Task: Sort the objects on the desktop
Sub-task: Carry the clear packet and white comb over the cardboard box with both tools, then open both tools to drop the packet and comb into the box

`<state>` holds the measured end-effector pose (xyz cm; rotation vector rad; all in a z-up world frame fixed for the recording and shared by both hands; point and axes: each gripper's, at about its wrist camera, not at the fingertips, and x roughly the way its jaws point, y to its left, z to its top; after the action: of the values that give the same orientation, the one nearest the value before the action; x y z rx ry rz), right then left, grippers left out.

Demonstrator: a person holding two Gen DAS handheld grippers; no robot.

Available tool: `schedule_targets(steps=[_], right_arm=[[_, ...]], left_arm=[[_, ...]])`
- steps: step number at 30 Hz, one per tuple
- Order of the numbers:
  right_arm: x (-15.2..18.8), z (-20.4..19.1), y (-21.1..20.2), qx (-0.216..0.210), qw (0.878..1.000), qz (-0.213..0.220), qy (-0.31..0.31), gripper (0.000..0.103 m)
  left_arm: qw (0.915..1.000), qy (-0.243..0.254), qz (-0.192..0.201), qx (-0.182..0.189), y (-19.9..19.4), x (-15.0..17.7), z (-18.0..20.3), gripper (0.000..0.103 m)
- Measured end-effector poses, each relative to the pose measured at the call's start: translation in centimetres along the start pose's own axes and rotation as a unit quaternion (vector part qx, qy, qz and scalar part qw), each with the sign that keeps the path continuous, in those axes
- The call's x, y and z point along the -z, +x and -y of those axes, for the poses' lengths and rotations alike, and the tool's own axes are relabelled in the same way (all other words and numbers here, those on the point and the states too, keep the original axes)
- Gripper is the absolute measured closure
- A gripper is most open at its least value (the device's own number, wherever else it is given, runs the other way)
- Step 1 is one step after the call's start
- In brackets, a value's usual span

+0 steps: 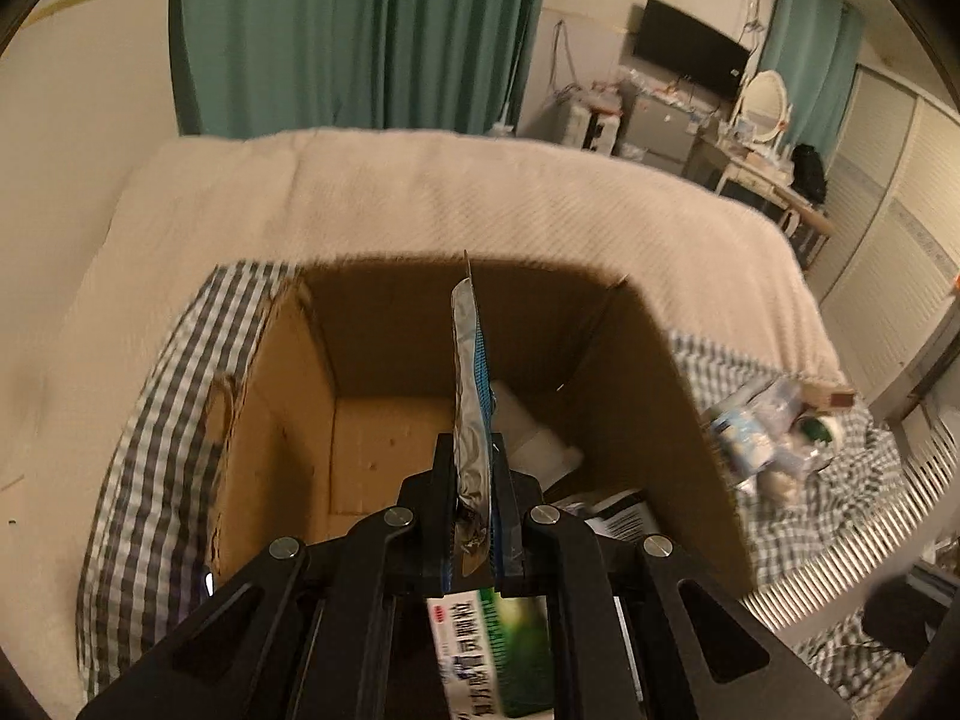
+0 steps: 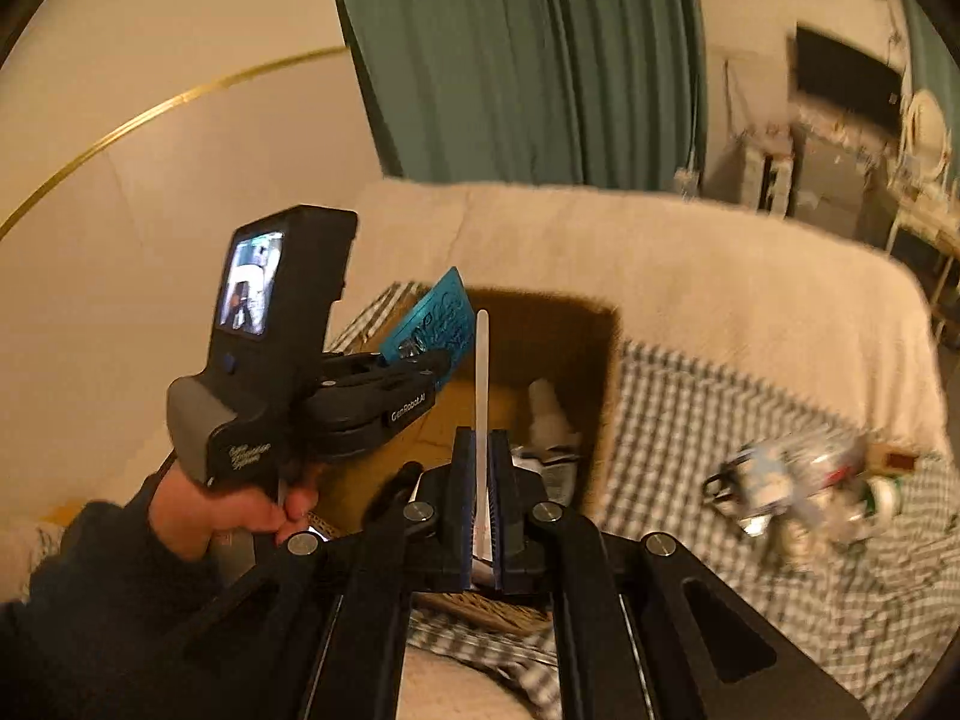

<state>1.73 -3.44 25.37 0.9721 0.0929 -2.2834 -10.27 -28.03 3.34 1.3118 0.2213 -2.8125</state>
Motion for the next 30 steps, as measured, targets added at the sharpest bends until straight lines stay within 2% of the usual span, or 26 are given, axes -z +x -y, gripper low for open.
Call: schedule_targets(steps=[4,6,7,8,10,11,13,14,15,19,21,26,30], right_arm=[[-0.3,1.1,3.3,-0.005,1.0,-0.014,0.024,0.099],[-0.3,2.0,4.2,-0.012,0.999,-0.017,0.04,0.088],[-0.4,2.3,4.7,-0.016,0.999,-0.018,0.044,0.07],[-0.6,2.6,4.8,-0.013,0.999,-0.013,0.046,0.058],[-1.0,3.0,4.6,-0.009,0.999,-0.001,0.048,0.058],[-1.2,3.2,4.4,-0.011,0.999,0.006,0.049,0.058],[-1.6,3.2,4.1,-0.015,0.998,0.012,0.054,0.058],[-1.9,3.5,3.9,-0.014,0.998,0.014,0.056,0.058],[-2.0,3.3,3.7,-0.014,0.998,0.017,0.056,0.058],[-1.8,4.0,1.6,-0.016,0.997,0.034,0.063,0.058],[-1.1,5.0,0.3,-0.002,0.997,0.04,0.064,0.058],[1.5,9.6,-3.2,0.058,0.994,0.04,0.081,0.058],[4.3,14.8,-7.0,0.11,0.985,0.043,0.122,0.058]], left_arm=[[0.9998,-0.005,-0.015,-0.01,1.6,0.4,-0.4,0.094],[0.9996,-0.009,-0.022,-0.014,2.1,0.4,-0.9,0.094],[0.9996,-0.006,-0.023,-0.017,2.2,0.4,-0.8,0.094],[0.9995,-0.003,-0.023,-0.019,2.2,0.4,-0.7,0.093],[0.9994,0.005,-0.022,-0.028,2.1,0.4,-0.5,0.09],[0.9992,0.006,-0.023,-0.031,1.9,0.5,-0.4,0.084],[0.9993,0.0,-0.022,-0.03,1.6,0.5,-0.3,0.068],[0.9994,-0.003,-0.019,-0.03,1.3,0.3,-0.2,0.054],[0.9994,-0.005,-0.014,-0.031,1.0,0.3,-0.2,0.049],[0.9996,0.009,-0.006,-0.026,-0.3,0.6,0.9,0.049],[0.9995,0.02,-0.003,-0.023,-1.0,0.5,1.9,0.049],[0.9987,0.049,0.013,0.01,-3.3,0.7,6.9,0.047],[0.9964,0.072,0.021,0.039,-4.7,1.1,12.0,0.039]])
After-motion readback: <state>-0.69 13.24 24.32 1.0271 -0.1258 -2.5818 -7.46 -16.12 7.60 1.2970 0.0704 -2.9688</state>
